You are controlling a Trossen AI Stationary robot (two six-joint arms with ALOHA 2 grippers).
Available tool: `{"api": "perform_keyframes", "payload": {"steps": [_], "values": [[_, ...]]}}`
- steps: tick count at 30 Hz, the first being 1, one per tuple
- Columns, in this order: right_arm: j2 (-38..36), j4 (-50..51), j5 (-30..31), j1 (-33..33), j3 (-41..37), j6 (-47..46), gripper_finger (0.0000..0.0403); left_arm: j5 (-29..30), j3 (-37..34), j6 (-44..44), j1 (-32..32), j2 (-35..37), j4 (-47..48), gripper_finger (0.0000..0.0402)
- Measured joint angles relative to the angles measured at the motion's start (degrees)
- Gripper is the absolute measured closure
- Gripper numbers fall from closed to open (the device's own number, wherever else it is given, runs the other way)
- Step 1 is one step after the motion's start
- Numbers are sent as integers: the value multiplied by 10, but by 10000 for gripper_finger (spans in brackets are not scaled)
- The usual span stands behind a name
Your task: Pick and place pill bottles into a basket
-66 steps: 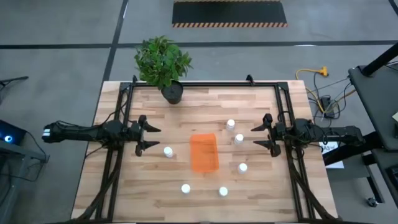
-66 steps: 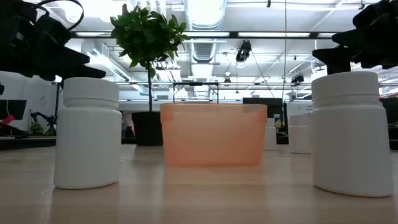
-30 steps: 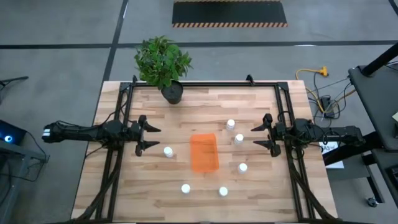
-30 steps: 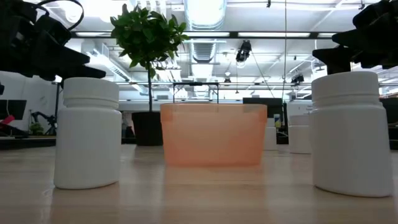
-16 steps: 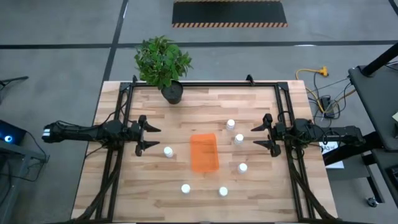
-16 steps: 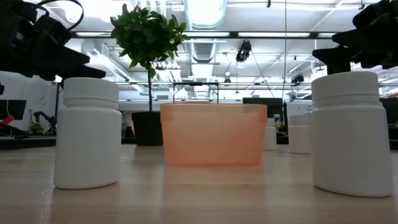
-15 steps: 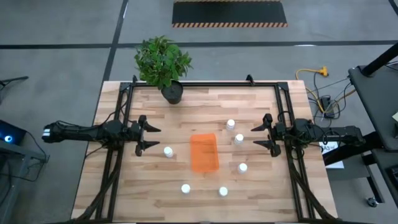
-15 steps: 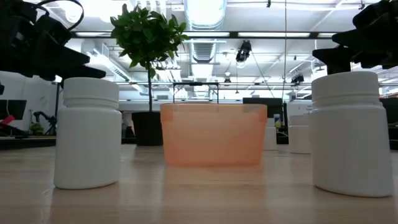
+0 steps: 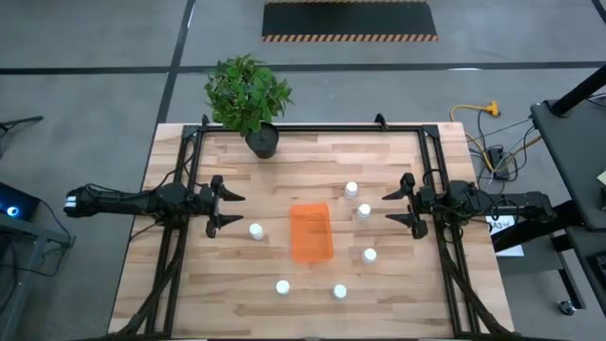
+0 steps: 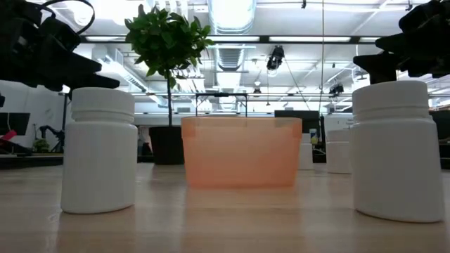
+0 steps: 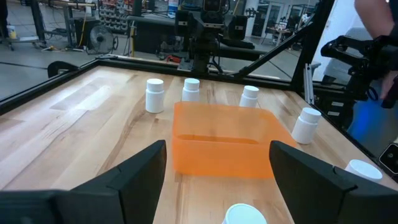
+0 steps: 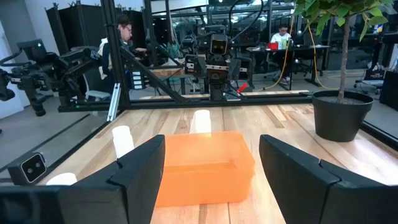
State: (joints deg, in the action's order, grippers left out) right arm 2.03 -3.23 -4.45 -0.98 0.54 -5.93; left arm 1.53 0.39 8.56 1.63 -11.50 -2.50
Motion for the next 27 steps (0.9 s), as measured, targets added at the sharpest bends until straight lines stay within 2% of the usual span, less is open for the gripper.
{"api": "perform_keyframes", "payload": {"steps": [18, 27], "values": [[0, 0, 0, 0, 0, -1, 154, 0, 0, 0, 0, 0, 0, 134], [0, -4, 0, 0, 0, -116, 154, 0, 0, 0, 0, 0, 0, 134]]}}
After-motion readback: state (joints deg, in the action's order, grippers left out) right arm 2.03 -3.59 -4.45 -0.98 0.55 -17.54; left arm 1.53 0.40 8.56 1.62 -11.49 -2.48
